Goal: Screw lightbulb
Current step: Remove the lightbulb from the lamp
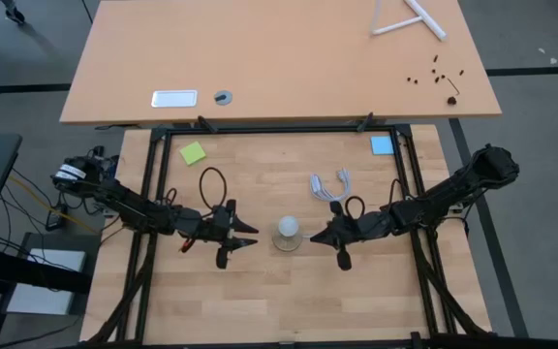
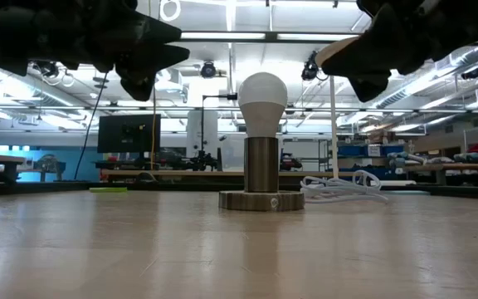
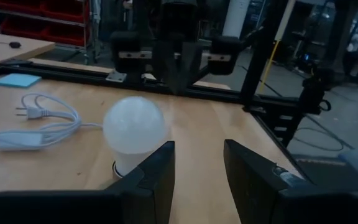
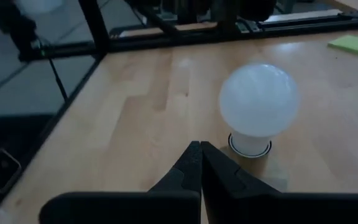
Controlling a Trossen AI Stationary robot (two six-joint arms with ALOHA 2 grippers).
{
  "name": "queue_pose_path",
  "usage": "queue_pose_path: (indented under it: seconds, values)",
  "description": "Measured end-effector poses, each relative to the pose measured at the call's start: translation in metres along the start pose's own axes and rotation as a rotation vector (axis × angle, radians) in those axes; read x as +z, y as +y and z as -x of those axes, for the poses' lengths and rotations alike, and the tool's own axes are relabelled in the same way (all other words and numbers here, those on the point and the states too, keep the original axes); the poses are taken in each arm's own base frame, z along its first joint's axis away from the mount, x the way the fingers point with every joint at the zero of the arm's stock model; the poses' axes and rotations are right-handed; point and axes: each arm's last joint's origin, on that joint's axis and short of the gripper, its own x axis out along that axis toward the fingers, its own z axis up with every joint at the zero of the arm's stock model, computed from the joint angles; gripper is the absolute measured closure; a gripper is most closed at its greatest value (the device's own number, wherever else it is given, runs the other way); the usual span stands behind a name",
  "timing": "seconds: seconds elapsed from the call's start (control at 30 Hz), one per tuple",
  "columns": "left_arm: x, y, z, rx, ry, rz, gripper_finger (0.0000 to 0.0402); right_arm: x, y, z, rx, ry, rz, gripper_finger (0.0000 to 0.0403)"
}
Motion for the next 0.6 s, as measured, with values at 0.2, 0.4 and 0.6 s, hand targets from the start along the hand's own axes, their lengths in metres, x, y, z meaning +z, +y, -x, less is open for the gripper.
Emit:
queue_pose_path:
  seconds: [0.2, 0.4, 0.6]
  values:
    - [-0.002, 0.0, 0.0, 0.003, 0.016, -0.034, 0.026, -0.005, 0.0, -0.003, -0.007, 0.024, -0.053, 0.0384]
    - [-0.007, 0.002, 0.0, 0.015, 0.072, -0.047, 0.026, -0.01, -0.001, -0.008, -0.016, 0.045, -0.03, 0.0377]
    - [-0.007, 0.002, 0.0, 0.015, 0.074, -0.072, 0.026, -0.006, -0.004, -0.009, -0.023, 0.012, -0.051, 0.0384]
